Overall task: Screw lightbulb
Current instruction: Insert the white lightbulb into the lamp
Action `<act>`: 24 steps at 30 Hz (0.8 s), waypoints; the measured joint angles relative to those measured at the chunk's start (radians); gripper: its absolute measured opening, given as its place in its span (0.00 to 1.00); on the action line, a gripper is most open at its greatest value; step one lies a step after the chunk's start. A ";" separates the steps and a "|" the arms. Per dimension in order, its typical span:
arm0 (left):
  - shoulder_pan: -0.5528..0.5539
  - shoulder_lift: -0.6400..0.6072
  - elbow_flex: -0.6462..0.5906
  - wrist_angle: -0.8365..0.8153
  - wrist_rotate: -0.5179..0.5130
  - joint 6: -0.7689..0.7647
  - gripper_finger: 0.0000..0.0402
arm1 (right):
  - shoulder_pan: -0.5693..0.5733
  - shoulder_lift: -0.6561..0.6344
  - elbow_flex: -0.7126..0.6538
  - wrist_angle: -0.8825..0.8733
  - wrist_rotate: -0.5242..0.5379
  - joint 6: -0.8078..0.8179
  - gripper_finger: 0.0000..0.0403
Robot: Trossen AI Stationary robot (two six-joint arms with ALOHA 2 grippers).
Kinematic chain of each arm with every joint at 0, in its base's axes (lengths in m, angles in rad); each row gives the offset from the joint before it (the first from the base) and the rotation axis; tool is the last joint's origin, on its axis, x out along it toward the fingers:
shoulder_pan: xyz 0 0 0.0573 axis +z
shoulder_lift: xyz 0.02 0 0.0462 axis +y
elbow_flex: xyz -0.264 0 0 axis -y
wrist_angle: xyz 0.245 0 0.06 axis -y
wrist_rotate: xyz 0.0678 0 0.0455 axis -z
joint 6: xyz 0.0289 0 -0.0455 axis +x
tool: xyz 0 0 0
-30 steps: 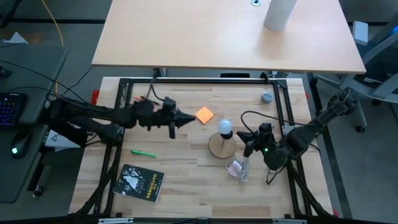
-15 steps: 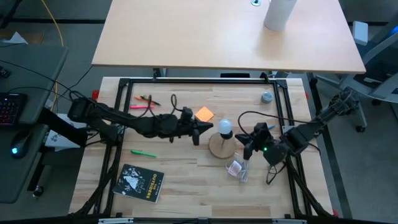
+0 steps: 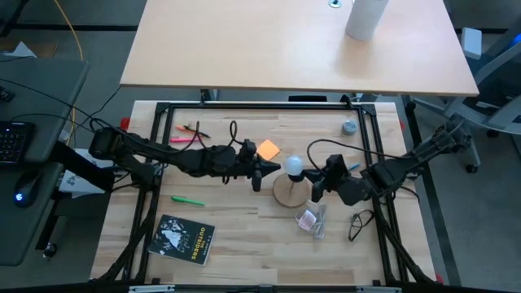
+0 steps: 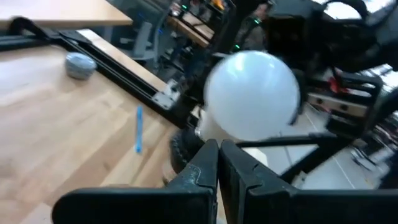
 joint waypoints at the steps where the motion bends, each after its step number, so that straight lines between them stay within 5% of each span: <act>1: 0.000 -0.001 0.000 -0.004 0.007 0.000 0.00 | -0.010 0.005 0.000 0.008 -0.015 -0.005 0.00; 24: 0.043 -0.001 0.000 0.019 0.031 0.019 0.00 | -0.029 0.020 0.000 0.004 -0.065 -0.004 0.00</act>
